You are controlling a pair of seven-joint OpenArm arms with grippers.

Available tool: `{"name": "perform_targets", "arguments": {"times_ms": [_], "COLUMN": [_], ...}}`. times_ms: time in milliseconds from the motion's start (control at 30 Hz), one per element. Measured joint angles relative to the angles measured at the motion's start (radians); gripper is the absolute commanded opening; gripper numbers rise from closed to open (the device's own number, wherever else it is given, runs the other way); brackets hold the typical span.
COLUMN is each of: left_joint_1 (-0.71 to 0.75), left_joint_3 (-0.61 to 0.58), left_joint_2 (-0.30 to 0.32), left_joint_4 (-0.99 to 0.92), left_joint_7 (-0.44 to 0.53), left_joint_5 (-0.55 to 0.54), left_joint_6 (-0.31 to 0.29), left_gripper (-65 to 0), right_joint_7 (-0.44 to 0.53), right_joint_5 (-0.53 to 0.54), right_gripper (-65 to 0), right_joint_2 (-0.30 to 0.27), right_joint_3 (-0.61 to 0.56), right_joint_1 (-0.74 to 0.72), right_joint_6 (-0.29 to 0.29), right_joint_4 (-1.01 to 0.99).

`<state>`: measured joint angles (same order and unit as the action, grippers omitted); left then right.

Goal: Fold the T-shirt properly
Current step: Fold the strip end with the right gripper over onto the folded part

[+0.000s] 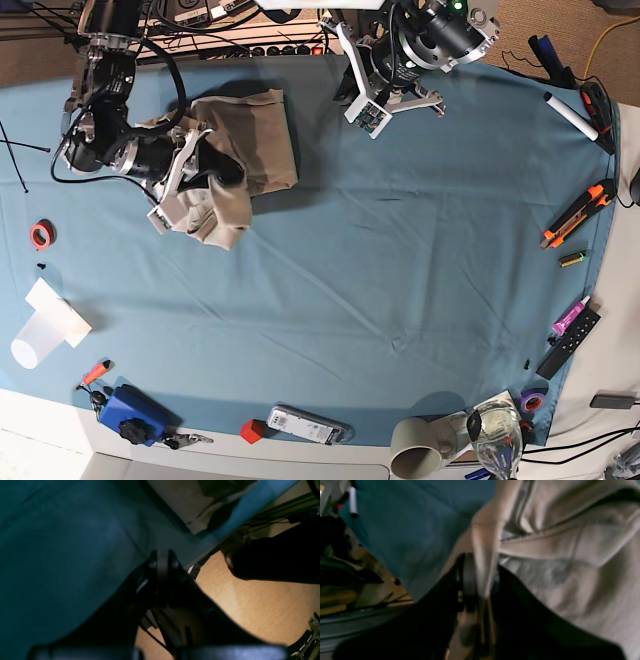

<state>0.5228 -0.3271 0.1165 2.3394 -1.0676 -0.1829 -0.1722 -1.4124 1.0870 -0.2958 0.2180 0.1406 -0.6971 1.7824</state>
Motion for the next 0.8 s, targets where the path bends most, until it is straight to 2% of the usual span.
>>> {"name": "perform_targets", "arguments": {"times_ms": [67,200,400,467,500,633,800], "left_joint_1": [0.000,0.000,0.004,0.007,0.009,0.010,0.011], "left_joint_3": [0.000,0.000,0.000,0.000,0.000,0.000,0.000], "left_joint_2": [0.000,0.000,0.000,0.000,0.000,0.000,0.000], "left_joint_4": [0.000,0.000,0.000,0.000,0.000,0.000,0.000], "left_joint_7": [0.000,0.007,0.007,0.007,0.007,0.010,0.017], "left_joint_5": [0.016,0.015,0.015,0.015,0.015,0.028,0.058], "left_joint_6": [0.000,0.000,0.000,0.000,0.000,0.000,0.000], "left_gripper": [-65.0,-65.0,-65.0,-65.0,-65.0,-65.0,-65.0], "right_joint_7": [0.000,0.002,-0.003,-0.003,-0.002,-0.002,-0.005], "right_joint_5": [0.003,0.014,0.019,0.028,0.046,0.228,0.232], "right_gripper": [-43.0,-43.0,-43.0,-43.0,-43.0,-43.0,-43.1], "right_joint_2": [0.000,-0.012,-0.101,-0.111,-0.114,-0.115,-0.114], "right_joint_3": [0.000,-0.001,0.002,0.023,0.039,0.116,0.187], "right_joint_1": [0.017,0.040,0.045,0.043,0.043,0.060,0.085], "right_joint_6": [0.000,0.000,0.001,0.000,0.001,0.000,0.000], "right_joint_4": [0.000,0.000,0.101,0.158,0.180,0.208,0.208]}}
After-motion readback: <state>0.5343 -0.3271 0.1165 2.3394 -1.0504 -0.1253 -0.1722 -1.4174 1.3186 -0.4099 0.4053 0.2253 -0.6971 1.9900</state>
